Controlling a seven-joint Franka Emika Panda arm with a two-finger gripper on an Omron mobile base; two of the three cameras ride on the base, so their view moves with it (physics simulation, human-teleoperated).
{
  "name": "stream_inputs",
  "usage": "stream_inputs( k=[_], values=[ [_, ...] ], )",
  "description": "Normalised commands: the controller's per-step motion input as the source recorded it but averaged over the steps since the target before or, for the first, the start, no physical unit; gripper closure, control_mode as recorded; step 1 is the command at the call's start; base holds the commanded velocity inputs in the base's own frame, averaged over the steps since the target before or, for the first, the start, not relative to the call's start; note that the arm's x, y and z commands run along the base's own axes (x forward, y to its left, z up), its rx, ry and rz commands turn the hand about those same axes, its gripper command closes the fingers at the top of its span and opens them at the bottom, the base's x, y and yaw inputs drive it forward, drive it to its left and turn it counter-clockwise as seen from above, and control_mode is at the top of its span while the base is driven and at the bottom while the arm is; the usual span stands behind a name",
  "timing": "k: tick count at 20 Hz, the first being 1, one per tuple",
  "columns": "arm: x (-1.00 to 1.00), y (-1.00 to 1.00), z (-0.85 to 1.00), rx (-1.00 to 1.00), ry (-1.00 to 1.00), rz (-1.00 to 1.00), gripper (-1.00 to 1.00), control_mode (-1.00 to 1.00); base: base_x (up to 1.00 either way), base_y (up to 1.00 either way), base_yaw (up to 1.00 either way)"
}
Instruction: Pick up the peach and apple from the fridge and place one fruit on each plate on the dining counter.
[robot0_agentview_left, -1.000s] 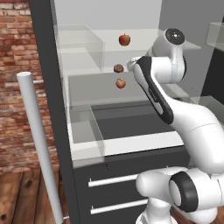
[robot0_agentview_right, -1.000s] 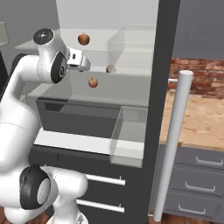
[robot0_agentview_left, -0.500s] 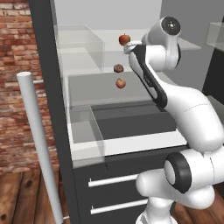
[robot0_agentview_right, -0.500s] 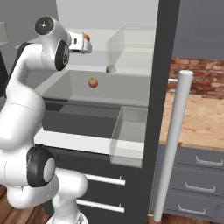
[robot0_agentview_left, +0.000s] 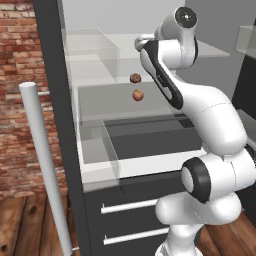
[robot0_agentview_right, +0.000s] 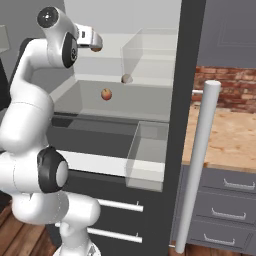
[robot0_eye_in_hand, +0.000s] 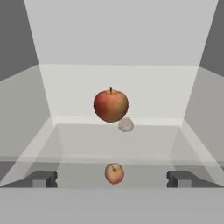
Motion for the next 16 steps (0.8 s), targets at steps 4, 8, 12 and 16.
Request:
stream_inputs(
  k=[4, 8, 12, 16],
  values=[
    [0.36, 0.01, 0.00, 0.00, 0.00, -0.01, -1.00, -1.00, 0.00, 0.00, 0.00],
    [0.50, 0.00, 0.00, 0.00, 0.00, 0.00, -1.00, -1.00, 0.00, 0.00, 0.00],
    [0.44, 0.00, 0.00, 0.00, 0.00, 0.00, -1.00, -1.00, 0.00, 0.00, 0.00],
    [0.38, 0.00, 0.00, 0.00, 0.00, 0.00, -1.00, -1.00, 0.00, 0.00, 0.00]
  ],
)
